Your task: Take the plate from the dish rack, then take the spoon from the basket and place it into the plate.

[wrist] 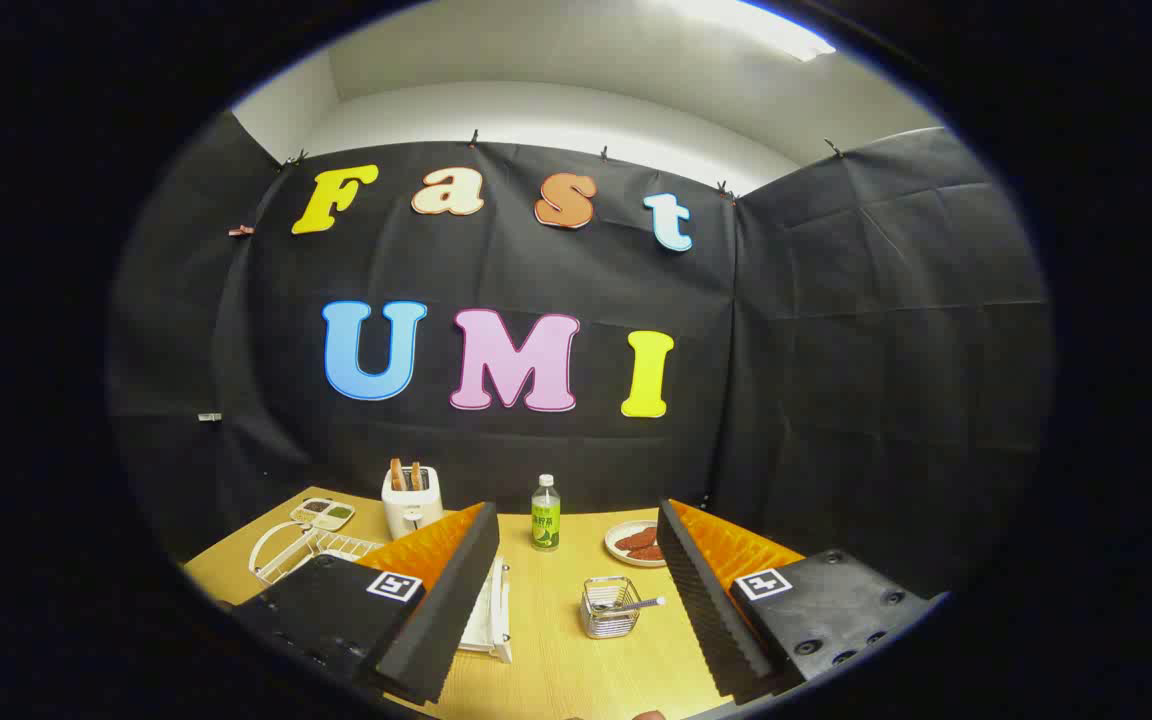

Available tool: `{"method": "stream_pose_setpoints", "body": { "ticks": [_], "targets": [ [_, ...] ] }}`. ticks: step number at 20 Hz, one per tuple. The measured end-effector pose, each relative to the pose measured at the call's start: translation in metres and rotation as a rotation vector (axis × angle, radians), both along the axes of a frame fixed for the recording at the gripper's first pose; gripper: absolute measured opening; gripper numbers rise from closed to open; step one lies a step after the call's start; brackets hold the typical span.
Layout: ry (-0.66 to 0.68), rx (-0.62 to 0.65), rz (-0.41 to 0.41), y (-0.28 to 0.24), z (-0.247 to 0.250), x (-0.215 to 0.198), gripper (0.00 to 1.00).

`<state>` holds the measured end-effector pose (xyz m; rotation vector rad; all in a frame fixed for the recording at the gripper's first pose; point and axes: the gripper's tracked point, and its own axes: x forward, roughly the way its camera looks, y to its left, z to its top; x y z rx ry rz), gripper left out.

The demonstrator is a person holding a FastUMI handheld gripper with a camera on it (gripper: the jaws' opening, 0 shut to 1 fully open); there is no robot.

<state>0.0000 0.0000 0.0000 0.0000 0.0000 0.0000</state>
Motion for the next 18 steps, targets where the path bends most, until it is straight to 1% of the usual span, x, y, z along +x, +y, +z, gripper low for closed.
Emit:
{"method": "stream_pose_setpoints", "body": {
  "ticks": [8,11,18],
  "targets": [
    [0.097,0.062,-0.019,-0.004,-0.025,0.011,0.97],
    [0.105,0.075,-0.029,-0.006,-0.026,0.015,0.97],
    [0.12,0.068,-0.02,-0.002,-0.029,0.022,0.98]
  ]
}}
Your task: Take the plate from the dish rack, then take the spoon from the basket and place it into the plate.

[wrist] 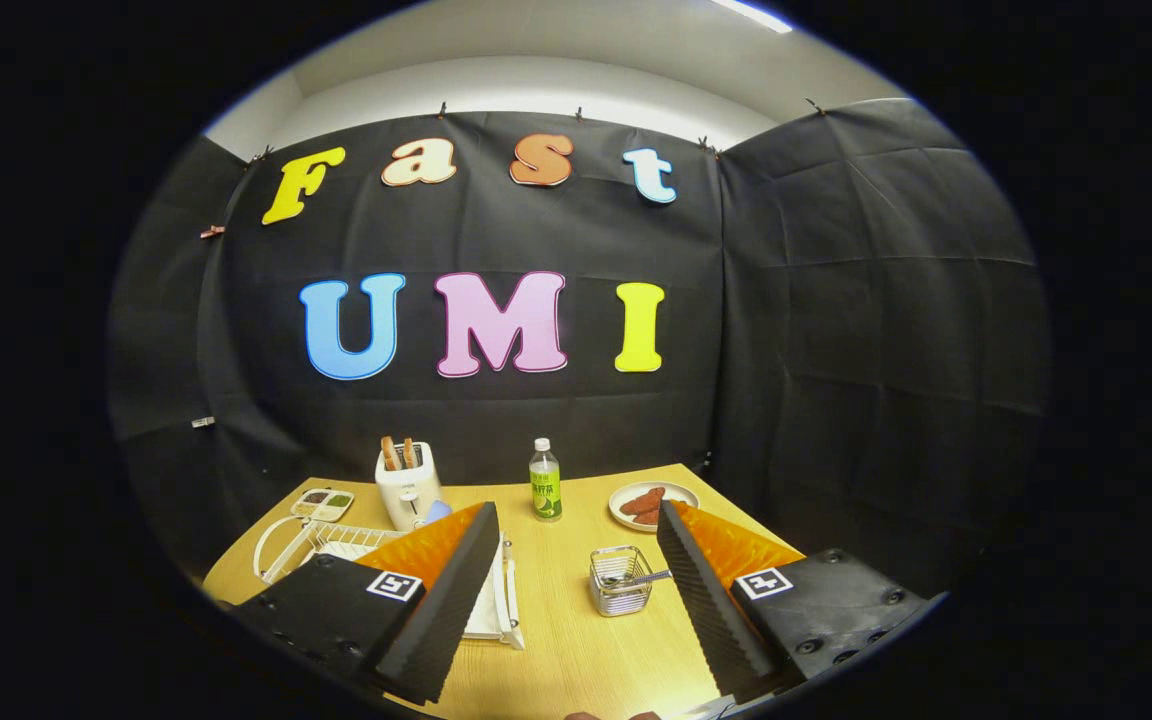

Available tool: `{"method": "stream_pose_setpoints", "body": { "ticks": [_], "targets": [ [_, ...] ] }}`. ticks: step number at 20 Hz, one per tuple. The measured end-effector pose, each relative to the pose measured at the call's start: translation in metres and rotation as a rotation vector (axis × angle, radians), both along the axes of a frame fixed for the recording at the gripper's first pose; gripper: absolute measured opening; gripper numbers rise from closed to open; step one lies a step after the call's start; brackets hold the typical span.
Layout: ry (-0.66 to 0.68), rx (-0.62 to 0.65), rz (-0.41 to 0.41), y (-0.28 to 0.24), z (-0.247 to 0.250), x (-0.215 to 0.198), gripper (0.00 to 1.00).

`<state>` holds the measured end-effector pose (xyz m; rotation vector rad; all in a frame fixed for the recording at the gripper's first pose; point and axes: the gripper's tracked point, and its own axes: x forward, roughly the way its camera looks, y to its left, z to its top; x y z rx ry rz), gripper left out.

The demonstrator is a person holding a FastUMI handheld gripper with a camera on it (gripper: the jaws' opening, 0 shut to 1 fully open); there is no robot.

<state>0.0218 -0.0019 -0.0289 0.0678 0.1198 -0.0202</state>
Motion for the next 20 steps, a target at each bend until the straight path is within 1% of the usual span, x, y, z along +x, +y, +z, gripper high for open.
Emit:
{"method": "stream_pose_setpoints", "body": {
  "ticks": [2,5,7,10,11,16,20],
  "targets": [
    [0.015,0.004,0.006,0.002,-0.002,0.003,0.98],
    [0.043,-0.003,0.04,0.018,-0.005,0.01,0.97],
    [0.054,-0.018,0.063,0.032,-0.002,0.02,0.97],
    [0.103,-0.056,0.076,0.049,0.001,0.04,0.97],
    [0.118,-0.067,0.094,0.06,0.002,0.048,0.98],
    [0.186,-0.173,0.184,0.115,-0.004,0.094,0.97],
    [0.29,-0.283,0.264,0.16,-0.043,0.127,0.96]
  ]
}}
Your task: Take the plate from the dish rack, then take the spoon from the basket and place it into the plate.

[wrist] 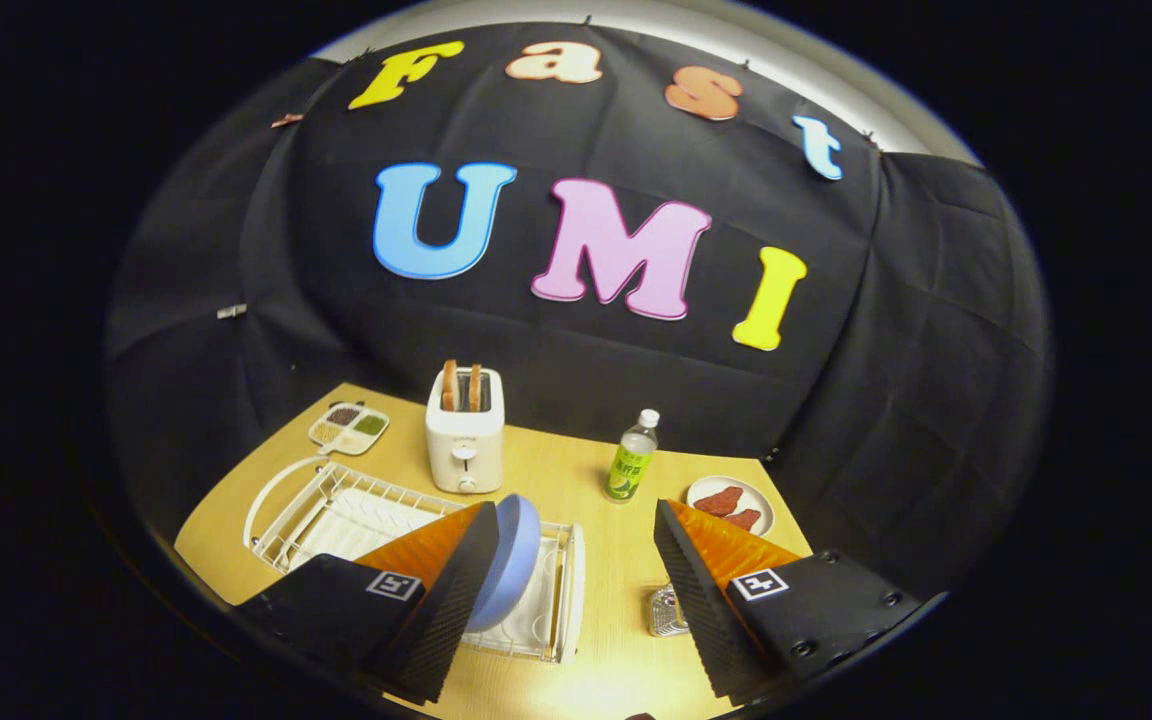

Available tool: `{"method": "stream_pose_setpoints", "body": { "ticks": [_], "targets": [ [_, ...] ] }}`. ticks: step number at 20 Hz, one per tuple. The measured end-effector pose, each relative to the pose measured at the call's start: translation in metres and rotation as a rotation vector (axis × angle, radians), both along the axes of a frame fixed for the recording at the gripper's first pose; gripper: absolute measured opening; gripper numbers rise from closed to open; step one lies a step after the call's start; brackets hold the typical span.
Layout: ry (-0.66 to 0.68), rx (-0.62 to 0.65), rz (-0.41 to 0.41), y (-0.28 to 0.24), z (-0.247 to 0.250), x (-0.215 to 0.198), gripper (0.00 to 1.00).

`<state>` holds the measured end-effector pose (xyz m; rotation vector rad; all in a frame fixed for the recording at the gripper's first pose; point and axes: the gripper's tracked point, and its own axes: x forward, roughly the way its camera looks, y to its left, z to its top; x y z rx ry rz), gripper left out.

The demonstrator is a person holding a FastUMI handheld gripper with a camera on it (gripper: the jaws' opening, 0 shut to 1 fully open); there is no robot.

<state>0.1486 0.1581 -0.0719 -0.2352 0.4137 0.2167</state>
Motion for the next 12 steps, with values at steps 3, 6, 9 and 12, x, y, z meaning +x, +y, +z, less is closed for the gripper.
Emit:
{"method": "stream_pose_setpoints", "body": {
  "ticks": [3,6,9,12],
  "targets": [
    [0.066,-0.061,0.019,0.016,-0.036,0.022,0.94],
    [0.13,-0.115,0.01,0.02,-0.069,0.045,0.89],
    [0.189,-0.151,-0.011,0.016,-0.09,0.055,0.78],
    [0.271,-0.119,-0.071,0.01,-0.112,0.053,0.6]
  ]
}}
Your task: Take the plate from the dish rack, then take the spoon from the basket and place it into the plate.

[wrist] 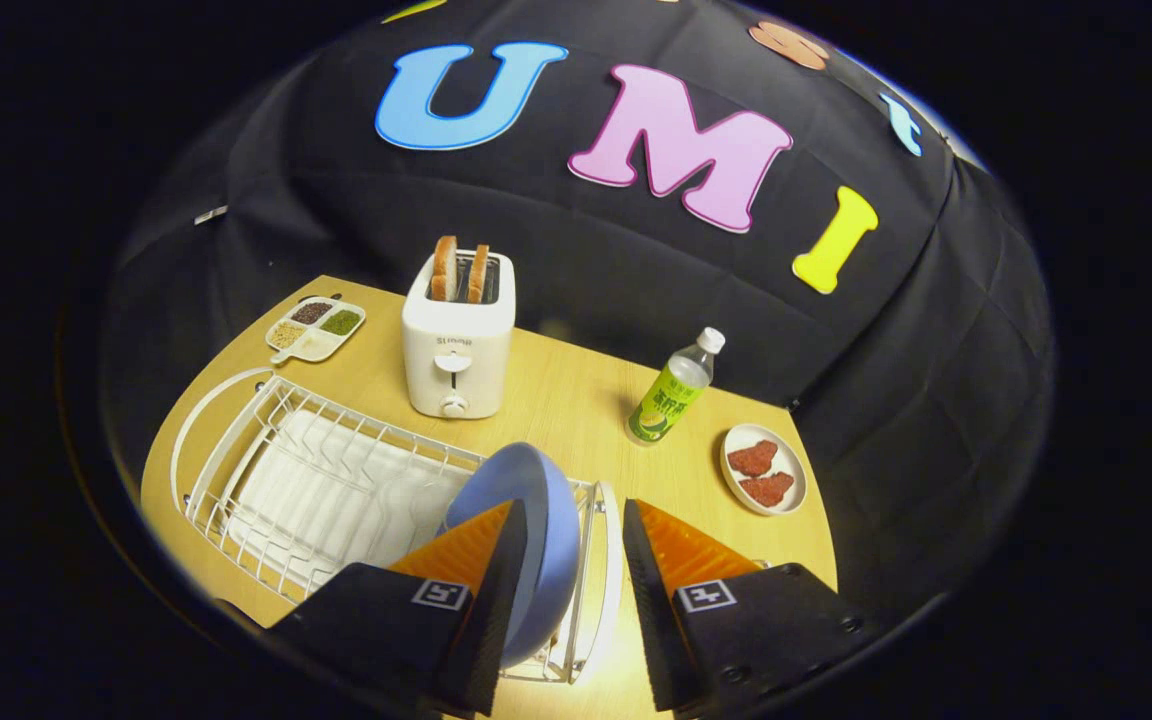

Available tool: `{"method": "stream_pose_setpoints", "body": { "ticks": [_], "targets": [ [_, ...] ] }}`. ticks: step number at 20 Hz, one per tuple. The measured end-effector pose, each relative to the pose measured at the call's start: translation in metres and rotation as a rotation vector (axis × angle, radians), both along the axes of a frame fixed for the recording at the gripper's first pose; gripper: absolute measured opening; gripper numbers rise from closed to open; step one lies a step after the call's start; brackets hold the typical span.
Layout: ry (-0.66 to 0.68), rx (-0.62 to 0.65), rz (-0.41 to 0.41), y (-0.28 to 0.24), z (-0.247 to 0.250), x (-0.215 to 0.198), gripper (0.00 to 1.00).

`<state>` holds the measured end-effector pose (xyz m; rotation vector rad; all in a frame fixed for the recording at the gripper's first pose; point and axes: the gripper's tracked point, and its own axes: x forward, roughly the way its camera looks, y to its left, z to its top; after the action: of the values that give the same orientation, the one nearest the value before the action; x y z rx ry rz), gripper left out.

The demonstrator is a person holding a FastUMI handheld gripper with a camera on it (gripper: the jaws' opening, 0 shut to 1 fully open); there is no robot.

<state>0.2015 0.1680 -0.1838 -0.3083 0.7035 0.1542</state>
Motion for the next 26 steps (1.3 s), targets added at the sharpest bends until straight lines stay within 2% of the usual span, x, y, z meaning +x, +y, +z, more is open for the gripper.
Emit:
{"method": "stream_pose_setpoints", "body": {
  "ticks": [2,4,6,9,16,21,26],
  "targets": [
    [0.072,0.025,-0.063,-0.006,-0.018,-0.003,0.51],
    [0.134,0.087,-0.09,0.001,-0.029,-0.004,0.49],
    [0.181,0.126,-0.128,0.005,-0.037,-0.005,0.32],
    [0.188,0.145,-0.207,0.002,-0.035,-0.003,0.26],
    [0.091,0.043,-0.167,0.02,-0.013,-0.001,0.23],
    [-0.035,-0.093,-0.135,0.019,0.018,0.011,0.23],
    [-0.079,-0.04,-0.124,0.024,0.046,0.017,0.23]
  ]
}}
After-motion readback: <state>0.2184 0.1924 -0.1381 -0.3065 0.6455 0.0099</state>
